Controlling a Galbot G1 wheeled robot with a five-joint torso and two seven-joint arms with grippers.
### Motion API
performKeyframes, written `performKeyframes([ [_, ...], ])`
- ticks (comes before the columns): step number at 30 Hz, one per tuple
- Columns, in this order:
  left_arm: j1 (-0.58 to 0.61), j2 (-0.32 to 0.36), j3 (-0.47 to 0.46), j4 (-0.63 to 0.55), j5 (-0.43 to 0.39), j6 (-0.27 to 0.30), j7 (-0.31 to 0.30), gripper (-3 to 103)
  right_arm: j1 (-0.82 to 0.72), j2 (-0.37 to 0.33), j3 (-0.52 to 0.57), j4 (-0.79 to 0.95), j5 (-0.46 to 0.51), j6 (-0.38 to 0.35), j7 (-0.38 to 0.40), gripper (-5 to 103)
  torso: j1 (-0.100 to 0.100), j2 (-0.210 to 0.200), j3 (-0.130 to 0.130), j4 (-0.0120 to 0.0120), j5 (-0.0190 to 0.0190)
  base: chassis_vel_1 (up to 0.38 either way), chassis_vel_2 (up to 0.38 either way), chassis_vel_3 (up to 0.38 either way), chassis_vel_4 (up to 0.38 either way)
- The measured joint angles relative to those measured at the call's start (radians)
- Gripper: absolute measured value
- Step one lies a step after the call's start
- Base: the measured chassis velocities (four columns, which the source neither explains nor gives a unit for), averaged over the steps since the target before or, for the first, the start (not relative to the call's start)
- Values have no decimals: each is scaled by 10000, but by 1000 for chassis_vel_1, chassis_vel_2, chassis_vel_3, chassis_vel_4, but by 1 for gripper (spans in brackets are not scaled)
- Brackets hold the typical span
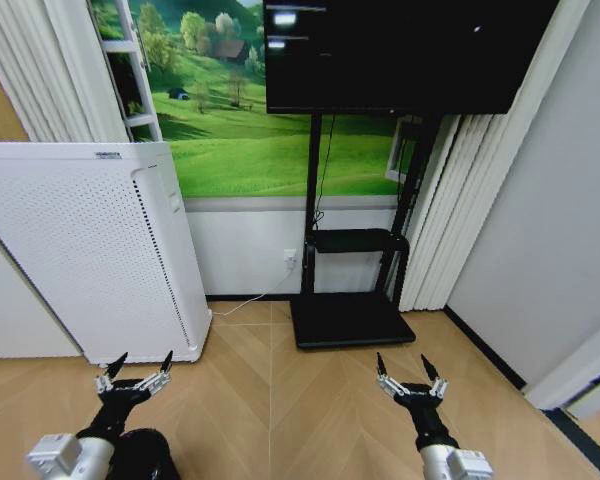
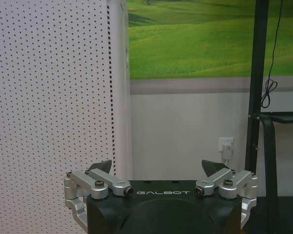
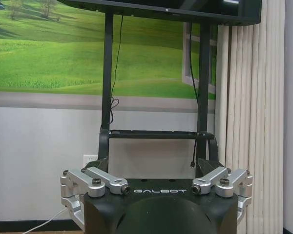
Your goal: Pick up the trash bin and place the garbage on the floor into it.
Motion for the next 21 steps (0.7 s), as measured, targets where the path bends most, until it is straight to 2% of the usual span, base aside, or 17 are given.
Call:
performKeyframes([
  [14,0,0,0,0,0,0,0,100,0,0,0,0,0,0,-1,100,210,536,329,0,0,0,0,0,0],
  [17,0,-1,0,0,0,-1,0,100,0,0,0,0,0,0,0,100,327,868,544,0,0,0,0,0,0],
  [21,1,-1,0,0,0,-1,0,100,0,0,0,0,0,0,-1,100,364,974,612,0,0,0,0,0,0],
])
